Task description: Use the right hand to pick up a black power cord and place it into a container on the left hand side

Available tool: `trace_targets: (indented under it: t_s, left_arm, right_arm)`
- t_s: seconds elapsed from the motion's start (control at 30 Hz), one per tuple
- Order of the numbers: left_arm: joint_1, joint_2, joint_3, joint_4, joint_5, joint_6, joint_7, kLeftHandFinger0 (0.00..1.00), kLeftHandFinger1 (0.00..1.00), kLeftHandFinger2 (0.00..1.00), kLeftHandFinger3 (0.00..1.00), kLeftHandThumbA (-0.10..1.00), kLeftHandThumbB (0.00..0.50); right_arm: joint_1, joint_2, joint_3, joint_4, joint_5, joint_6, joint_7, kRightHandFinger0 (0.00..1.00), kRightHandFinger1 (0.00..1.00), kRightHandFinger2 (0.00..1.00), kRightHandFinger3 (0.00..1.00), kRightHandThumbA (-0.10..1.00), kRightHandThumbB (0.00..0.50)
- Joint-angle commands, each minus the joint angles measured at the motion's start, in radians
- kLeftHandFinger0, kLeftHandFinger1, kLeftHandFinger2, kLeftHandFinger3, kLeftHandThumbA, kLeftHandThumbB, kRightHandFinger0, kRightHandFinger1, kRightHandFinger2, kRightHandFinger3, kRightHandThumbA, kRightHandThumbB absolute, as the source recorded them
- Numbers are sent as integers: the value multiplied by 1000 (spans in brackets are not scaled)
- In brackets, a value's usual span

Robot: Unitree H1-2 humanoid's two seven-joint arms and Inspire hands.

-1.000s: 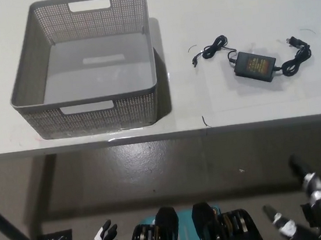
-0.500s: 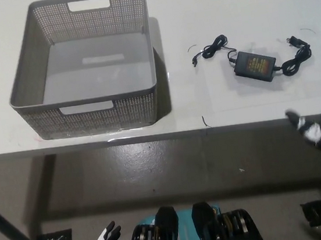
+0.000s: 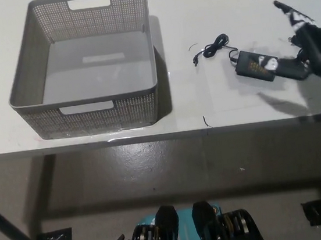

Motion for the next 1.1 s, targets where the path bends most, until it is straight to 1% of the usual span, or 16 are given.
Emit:
trace_targets:
  t_s: [0.0,0.1,0.13,0.27,0.3,0.33,0.43,0.53,0.6,0.63,0.8,0.83,0.87,1.0,1.07]
  left_arm:
    - [-1,17,-6,-23,13,-40,-8,1000,1000,1000,1000,971,411]
    - [-2,23,-11,-27,19,-40,-7,1000,1000,1000,1000,972,397]
    - [-1,25,-12,-28,21,-40,-8,1000,1000,1000,1000,978,402]
    - [4,24,-17,-33,24,-40,-5,1000,1000,1000,1000,977,416]
    - [4,25,-18,-34,25,-40,-6,1000,1000,1000,1000,978,417]
    - [4,26,-19,-32,26,-40,-6,1000,1000,1000,1000,979,418]
    - [2,29,-19,-32,27,-40,-6,1000,1000,1000,1000,982,421]
    - [-1,30,-20,-30,25,-40,-7,1000,1000,1000,1000,980,414]
    - [2,31,-22,-33,27,-40,-6,1000,1000,1000,1000,982,412]
    - [2,32,-22,-33,27,-40,-7,1000,1000,1000,1000,982,412]
    - [6,36,-24,-31,23,-40,-11,1000,1000,1000,1000,981,426]
    - [7,36,-24,-31,25,-40,-9,1000,1000,1000,1000,981,427]
    - [8,35,-24,-32,27,-40,-8,1000,1000,1000,1000,981,427]
    - [1,34,-22,-30,35,-40,0,1000,1000,1000,1000,979,415]
    - [-5,36,-22,-28,34,-40,-2,1000,1000,1000,1000,983,408]
  right_arm:
    - [-135,-23,60,116,-69,28,4,1000,1000,1000,1000,817,500]
    - [-207,-16,119,220,-99,59,33,1000,1000,1000,1000,834,500]
    - [-229,-14,137,251,-101,68,43,1000,1000,1000,1000,843,500]
    - [-312,-2,206,394,-119,82,55,1000,1000,1000,1000,807,500]
    - [-325,-1,220,415,-124,87,56,1000,1000,1000,1000,818,500]
    - [-348,0,249,450,-147,99,61,1000,1000,1000,1000,853,500]
    - [-383,-2,287,482,-149,129,99,1000,1000,1000,1000,874,500]
    - [-398,-5,308,492,-145,145,121,1000,1000,1000,1000,877,500]
    - [-399,-6,317,485,-140,163,145,1000,1000,1000,1000,825,500]
    - [-400,-5,319,491,-136,164,150,1000,1000,1000,1000,821,500]
    - [-393,-7,331,507,-131,157,153,1000,1000,1000,1000,832,500]
    - [-394,-7,332,514,-128,156,154,1000,1000,1000,1000,809,500]
    - [-394,-8,334,515,-127,158,160,1000,1000,1000,1000,809,500]
    - [-401,-9,342,534,-132,171,173,1000,1000,1000,1000,811,500]
    - [-419,-3,343,593,-126,162,169,1000,1000,1000,1000,799,500]
